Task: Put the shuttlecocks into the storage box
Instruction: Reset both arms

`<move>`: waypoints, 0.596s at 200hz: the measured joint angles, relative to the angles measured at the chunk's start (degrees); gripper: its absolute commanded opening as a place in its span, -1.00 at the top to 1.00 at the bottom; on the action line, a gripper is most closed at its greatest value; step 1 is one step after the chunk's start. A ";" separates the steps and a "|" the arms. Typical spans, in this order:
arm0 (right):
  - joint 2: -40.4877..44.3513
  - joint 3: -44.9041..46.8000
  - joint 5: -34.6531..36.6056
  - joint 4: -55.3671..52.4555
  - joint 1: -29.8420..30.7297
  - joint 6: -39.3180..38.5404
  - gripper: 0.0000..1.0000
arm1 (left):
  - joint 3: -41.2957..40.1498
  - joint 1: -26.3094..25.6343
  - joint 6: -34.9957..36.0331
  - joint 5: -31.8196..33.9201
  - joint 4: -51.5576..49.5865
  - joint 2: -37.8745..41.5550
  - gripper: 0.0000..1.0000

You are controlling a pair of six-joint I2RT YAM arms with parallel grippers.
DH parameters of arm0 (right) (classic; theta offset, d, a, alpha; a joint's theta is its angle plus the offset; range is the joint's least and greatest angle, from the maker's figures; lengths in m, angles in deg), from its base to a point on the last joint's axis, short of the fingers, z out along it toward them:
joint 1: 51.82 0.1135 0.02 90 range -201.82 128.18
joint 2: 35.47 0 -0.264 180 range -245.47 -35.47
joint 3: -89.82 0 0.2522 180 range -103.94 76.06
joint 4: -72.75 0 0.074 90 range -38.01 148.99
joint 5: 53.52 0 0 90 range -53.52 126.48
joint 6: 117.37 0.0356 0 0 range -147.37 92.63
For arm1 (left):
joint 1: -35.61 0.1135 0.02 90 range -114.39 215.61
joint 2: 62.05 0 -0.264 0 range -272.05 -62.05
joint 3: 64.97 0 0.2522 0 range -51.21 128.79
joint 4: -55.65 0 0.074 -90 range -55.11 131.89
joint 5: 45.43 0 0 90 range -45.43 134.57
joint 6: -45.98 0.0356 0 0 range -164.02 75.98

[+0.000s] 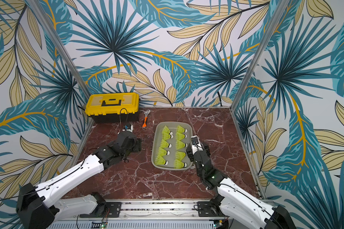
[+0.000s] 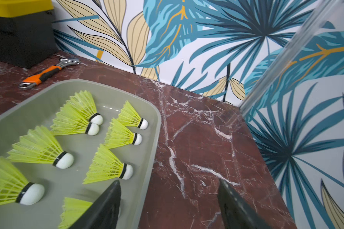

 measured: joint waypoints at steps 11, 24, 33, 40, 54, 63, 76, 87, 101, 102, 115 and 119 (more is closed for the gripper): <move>-0.66 0.00 1.55 -0.02 -0.55 0.76 -0.58 | -1.79 0.94 1.14 3.28 0.81 1.81 -0.73; -1.22 0.00 2.64 -0.04 -1.42 1.64 -0.60 | -3.98 2.34 2.67 6.67 2.45 4.04 -0.82; -1.49 0.00 3.02 -0.07 -2.27 2.49 -0.61 | -5.60 3.30 3.87 8.81 3.96 5.49 -0.88; -1.60 0.00 3.02 -0.07 -3.06 2.97 -0.62 | -6.84 3.98 4.72 10.21 5.05 6.58 -0.93; -1.73 0.00 2.82 -0.11 -4.92 4.07 -0.63 | -9.27 5.27 6.67 12.63 7.56 8.37 -0.99; -1.90 0.00 2.43 -0.11 -6.29 4.72 -0.63 | -10.91 6.12 7.87 13.64 9.40 9.29 -0.99; -2.38 0.00 1.36 -0.28 -8.59 5.64 -0.64 | -13.31 7.52 9.73 14.45 12.17 10.34 -0.99; -2.89 0.00 0.09 -0.35 -10.60 6.43 -0.64 | -15.89 9.11 11.45 14.51 15.28 11.04 -0.99; -3.61 0.00 -1.73 -0.35 -13.22 7.23 -0.64 | -18.99 11.17 13.29 14.12 18.51 11.58 -0.99; -3.67 0.00 -1.92 -0.33 -13.44 7.37 -0.64 | -19.15 11.28 13.33 14.08 18.64 11.61 -1.00; -4.42 0.00 -3.61 -0.22 -15.61 7.93 -0.65 | -21.62 13.22 14.80 13.05 21.59 11.67 -0.99; -4.70 0.00 -4.04 -0.09 -16.11 8.09 -0.65 | -22.25 13.81 15.23 12.72 22.36 11.65 -0.99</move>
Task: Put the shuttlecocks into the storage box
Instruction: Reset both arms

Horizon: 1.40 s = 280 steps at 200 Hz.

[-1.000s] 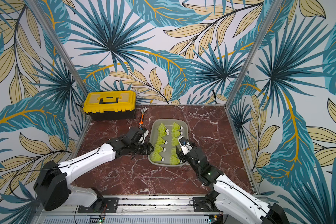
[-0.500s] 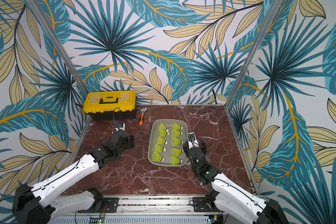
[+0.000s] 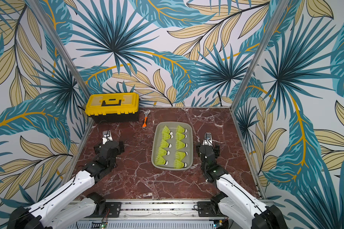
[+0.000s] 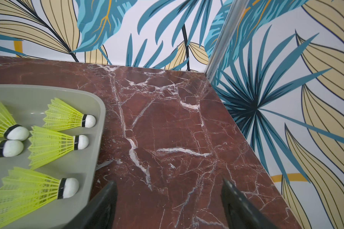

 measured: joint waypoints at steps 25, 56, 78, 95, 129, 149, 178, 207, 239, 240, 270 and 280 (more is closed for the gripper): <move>-2.32 0.00 -2.95 1.84 -3.08 1.01 -0.65 | -3.30 2.91 2.84 -1.79 6.34 -0.04 -1.00; -5.90 0.02 -6.60 5.70 -6.23 1.84 -0.65 | -7.52 6.64 6.75 -5.60 14.99 -0.37 -1.00; -8.55 0.07 -9.55 8.90 -8.37 2.10 -0.65 | -9.97 9.86 8.79 -9.07 20.96 -1.25 -1.00; -10.60 0.07 -12.07 11.58 -10.03 2.29 -0.65 | -10.80 12.31 9.81 -11.93 24.61 -2.71 -0.99; -14.97 0.09 -16.11 17.18 -12.26 2.23 -0.65 | -10.91 16.55 11.04 -17.77 31.26 -7.52 -1.00; -17.38 0.11 -17.84 20.35 -13.22 1.99 -0.65 | -11.13 17.97 11.26 -20.39 35.30 -10.73 -1.00; -20.52 0.11 -19.52 24.15 -13.92 1.07 -0.66 | -11.76 19.04 12.20 -23.28 40.96 -14.62 -0.99; -22.82 0.11 -20.94 26.99 -14.71 -0.20 -0.66 | -11.76 20.17 12.50 -25.97 46.23 -17.77 -0.99; -25.86 0.07 -22.21 29.92 -15.82 -1.03 -0.66 | -11.76 21.66 12.59 -28.83 50.84 -20.79 -1.00; -25.92 0.07 -22.23 29.99 -15.85 -1.01 -0.66 | -11.76 21.68 12.59 -28.92 50.90 -20.83 -0.99; -28.76 0.04 -23.08 32.48 -16.37 -1.22 -0.67 | -11.76 23.08 12.52 -31.41 53.86 -22.93 -0.99; -29.68 0.04 -23.39 33.18 -16.48 -1.20 -0.67 | -11.76 23.63 12.37 -32.59 54.97 -24.02 -1.00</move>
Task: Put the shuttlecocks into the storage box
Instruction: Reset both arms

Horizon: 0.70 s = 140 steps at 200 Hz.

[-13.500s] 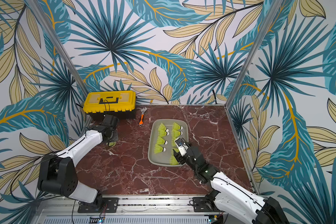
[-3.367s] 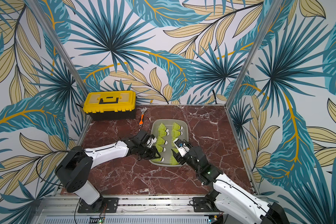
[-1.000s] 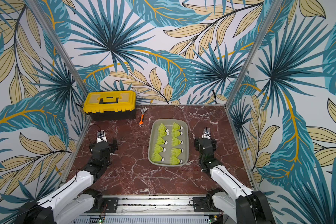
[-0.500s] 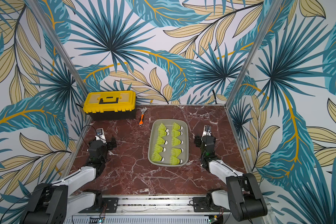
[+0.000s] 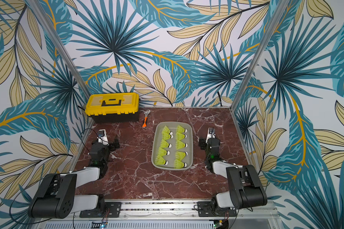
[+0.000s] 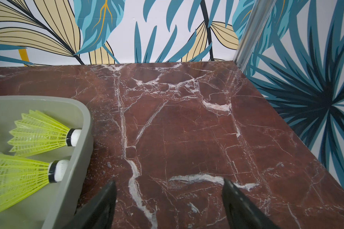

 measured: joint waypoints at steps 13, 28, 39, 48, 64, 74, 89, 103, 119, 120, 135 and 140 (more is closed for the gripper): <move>-0.98 0.00 -0.33 1.01 -0.02 -0.02 -0.67 | 0.00 0.66 -0.28 -1.53 2.27 -2.01 -0.99; -2.01 0.00 -0.63 2.36 -0.07 -0.02 -0.67 | 0.00 1.18 -0.28 -3.37 6.32 -5.57 -1.00; -2.64 0.00 -0.79 3.15 -0.17 -0.07 -0.67 | 0.00 1.38 -0.24 -4.96 9.07 -8.59 -0.99; -2.84 0.00 -0.98 3.34 -0.24 -0.07 -0.68 | 0.00 1.40 -0.24 -6.14 10.82 -10.62 -1.00; -2.95 0.00 -1.29 3.89 -0.35 -0.20 -0.71 | 0.00 1.46 -0.20 -7.78 11.72 -12.59 -0.99; -2.95 0.00 -1.44 4.07 -0.42 -0.22 -0.74 | 0.02 1.51 -0.17 -8.48 11.47 -12.72 -0.99; -2.95 0.00 -1.66 4.15 -0.55 -0.24 -0.84 | 0.44 1.51 -0.17 -9.03 10.97 -12.72 -0.99; -2.95 0.00 -1.81 4.15 -0.61 -0.26 -0.95 | 1.55 1.51 -0.17 -9.29 8.96 -12.72 -1.00; -2.95 0.00 -1.99 4.15 -0.66 -0.26 -0.99 | 2.67 1.53 -0.15 -9.57 7.85 -12.70 -1.00; -2.95 0.00 -1.99 4.15 -0.66 -0.22 -0.99 | 2.73 1.55 -0.15 -9.57 7.78 -12.70 -1.00; -2.95 0.00 -2.08 4.15 -0.66 -0.24 -0.99 | 2.97 1.55 -0.13 -9.64 7.52 -12.70 -0.99; -2.95 0.00 -2.16 4.15 -0.66 -0.24 -0.99 | 2.97 1.55 -0.13 -9.66 7.37 -12.70 -0.99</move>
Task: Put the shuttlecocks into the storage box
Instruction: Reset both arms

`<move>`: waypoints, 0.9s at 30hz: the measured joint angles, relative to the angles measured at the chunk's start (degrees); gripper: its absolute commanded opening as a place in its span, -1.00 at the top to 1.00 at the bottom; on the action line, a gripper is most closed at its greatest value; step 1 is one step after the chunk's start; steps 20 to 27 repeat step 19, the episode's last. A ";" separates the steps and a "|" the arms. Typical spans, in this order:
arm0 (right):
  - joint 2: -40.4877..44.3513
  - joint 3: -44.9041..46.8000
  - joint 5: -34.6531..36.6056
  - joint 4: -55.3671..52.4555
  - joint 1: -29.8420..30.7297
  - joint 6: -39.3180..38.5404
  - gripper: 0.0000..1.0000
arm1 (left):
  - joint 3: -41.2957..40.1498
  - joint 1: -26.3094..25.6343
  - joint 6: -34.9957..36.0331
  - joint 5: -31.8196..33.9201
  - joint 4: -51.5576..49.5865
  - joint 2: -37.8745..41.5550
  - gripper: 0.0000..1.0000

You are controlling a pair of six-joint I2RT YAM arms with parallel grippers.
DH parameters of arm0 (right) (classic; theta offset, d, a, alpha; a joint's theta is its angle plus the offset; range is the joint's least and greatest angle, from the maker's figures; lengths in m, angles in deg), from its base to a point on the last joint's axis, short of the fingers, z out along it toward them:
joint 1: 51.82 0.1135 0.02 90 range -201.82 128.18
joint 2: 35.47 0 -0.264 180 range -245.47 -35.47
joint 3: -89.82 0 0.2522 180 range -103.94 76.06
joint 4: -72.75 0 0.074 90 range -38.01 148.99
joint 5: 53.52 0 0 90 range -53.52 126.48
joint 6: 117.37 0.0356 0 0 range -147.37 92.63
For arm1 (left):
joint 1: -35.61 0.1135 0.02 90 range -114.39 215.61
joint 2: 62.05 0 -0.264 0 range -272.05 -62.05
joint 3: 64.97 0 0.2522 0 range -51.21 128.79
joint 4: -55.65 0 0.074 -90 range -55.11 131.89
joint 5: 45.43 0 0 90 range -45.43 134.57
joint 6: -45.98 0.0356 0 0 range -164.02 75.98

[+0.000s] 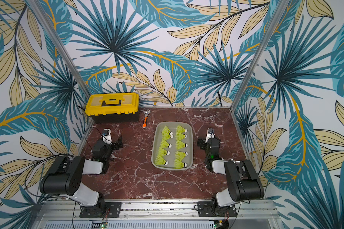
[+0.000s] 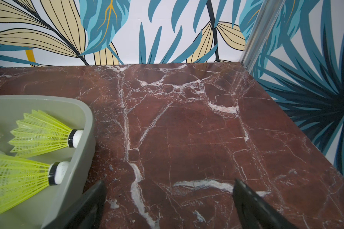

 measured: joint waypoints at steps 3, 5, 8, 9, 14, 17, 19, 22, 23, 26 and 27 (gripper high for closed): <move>0.00 0.00 -0.04 0.00 0.00 0.00 -0.99 | 0.00 0.00 0.00 -0.11 -0.63 0.00 -0.99; 0.00 0.00 -0.04 0.00 -0.04 0.00 -0.99 | 0.00 0.00 0.00 -0.15 -0.94 0.00 -1.00; 0.00 0.00 -0.04 0.00 -0.09 0.00 -0.99 | 0.00 0.00 0.00 -0.17 -1.16 0.00 -0.99; 0.00 0.00 -0.04 0.00 -0.11 0.00 -0.99 | 0.00 0.00 0.00 -0.17 -1.22 0.00 -0.99; 0.00 0.00 -0.04 0.00 -0.11 0.00 -0.99 | 0.00 0.00 0.00 -0.20 -1.36 0.00 -0.99; 0.00 0.00 -0.04 0.00 -0.11 0.02 -0.99 | 0.00 0.00 0.00 -0.37 -1.38 0.00 -1.00; 0.00 0.00 -0.04 0.00 -0.11 0.00 -0.99 | 0.00 0.00 0.02 -0.39 -1.38 0.00 -1.00; 0.00 0.00 -0.04 0.00 -0.11 0.00 -0.99 | 0.00 0.00 0.02 -0.39 -1.38 0.00 -1.00; 0.00 0.00 -0.04 0.00 -0.11 0.00 -0.99 | 0.00 0.00 0.02 -0.39 -1.38 0.00 -1.00; 0.00 0.00 -0.04 0.00 -0.11 0.00 -0.99 | 0.00 0.00 0.02 -0.39 -1.38 0.00 -1.00; 0.00 0.00 -0.04 0.00 -0.11 0.00 -0.99 | 0.00 0.00 0.02 -0.39 -1.38 0.00 -1.00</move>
